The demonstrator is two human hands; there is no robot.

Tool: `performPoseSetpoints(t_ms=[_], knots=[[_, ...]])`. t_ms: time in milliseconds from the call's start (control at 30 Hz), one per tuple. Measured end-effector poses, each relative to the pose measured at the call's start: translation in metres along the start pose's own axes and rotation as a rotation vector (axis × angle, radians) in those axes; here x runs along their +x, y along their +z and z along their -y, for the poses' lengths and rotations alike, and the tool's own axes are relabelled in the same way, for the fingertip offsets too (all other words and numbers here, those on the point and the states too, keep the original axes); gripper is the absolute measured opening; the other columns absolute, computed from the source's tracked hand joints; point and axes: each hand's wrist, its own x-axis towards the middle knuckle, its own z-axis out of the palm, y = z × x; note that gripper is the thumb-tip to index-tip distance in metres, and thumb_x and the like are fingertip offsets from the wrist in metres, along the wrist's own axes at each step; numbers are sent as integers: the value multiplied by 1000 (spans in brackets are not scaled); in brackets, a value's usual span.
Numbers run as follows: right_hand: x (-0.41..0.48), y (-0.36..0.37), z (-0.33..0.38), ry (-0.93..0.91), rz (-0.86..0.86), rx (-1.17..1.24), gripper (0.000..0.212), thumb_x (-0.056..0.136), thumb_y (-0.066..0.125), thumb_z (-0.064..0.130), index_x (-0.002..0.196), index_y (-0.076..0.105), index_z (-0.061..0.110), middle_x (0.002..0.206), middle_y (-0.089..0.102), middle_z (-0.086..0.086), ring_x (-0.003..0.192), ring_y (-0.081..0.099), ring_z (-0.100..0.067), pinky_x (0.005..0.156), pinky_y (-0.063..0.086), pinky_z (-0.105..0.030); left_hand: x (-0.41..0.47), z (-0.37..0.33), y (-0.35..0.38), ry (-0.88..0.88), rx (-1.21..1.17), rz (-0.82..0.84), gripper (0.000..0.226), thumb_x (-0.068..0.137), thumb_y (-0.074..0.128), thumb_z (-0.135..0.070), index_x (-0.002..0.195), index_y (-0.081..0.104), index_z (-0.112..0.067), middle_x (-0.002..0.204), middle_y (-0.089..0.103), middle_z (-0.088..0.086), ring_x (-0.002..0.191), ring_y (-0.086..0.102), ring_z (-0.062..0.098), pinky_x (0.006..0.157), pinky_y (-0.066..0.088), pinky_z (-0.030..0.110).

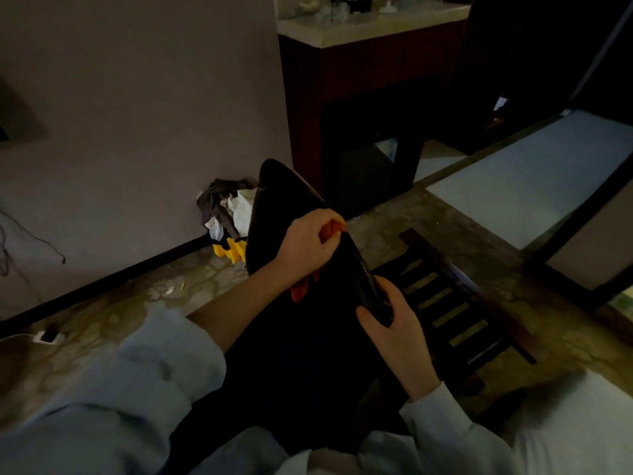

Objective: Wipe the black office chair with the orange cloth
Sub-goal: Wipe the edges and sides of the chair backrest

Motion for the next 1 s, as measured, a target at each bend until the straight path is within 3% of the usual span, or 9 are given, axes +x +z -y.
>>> performPoseSetpoints(t_ms=[133,300,500,767,1000], knots=[[-5,8,0,-15,-63,45,43,90,60,16,130,48,26,94,58,22,72,58,13,60,46,-8,-23,-25,3,100,-20,126,16,81,63,-8,96,67,-12,96,65,1,87,60,11,78,46,17],[-9,9,-3,-28,-71,59,47,89,62,17,133,47,21,107,58,17,86,57,15,68,45,-6,-39,-32,-2,192,-124,243,18,81,62,-9,98,67,-12,101,66,0,94,62,11,85,50,25],[-25,5,-2,-23,-81,97,48,88,64,10,128,44,26,100,55,19,74,58,17,59,45,-6,-6,-18,-4,72,-10,85,16,83,61,-8,98,67,-12,98,66,0,91,59,9,81,43,18],[-41,7,-6,-39,-81,70,48,88,63,9,120,38,35,102,53,21,82,56,18,64,47,-7,-30,-45,6,68,-5,147,17,81,57,-19,95,66,-14,92,66,0,85,62,14,77,52,35],[-47,7,-10,-34,-79,95,45,87,64,12,119,44,37,103,58,19,90,61,2,75,51,-20,-68,-63,4,285,-70,322,20,81,63,-10,101,66,-12,101,66,0,94,58,5,85,46,16]])
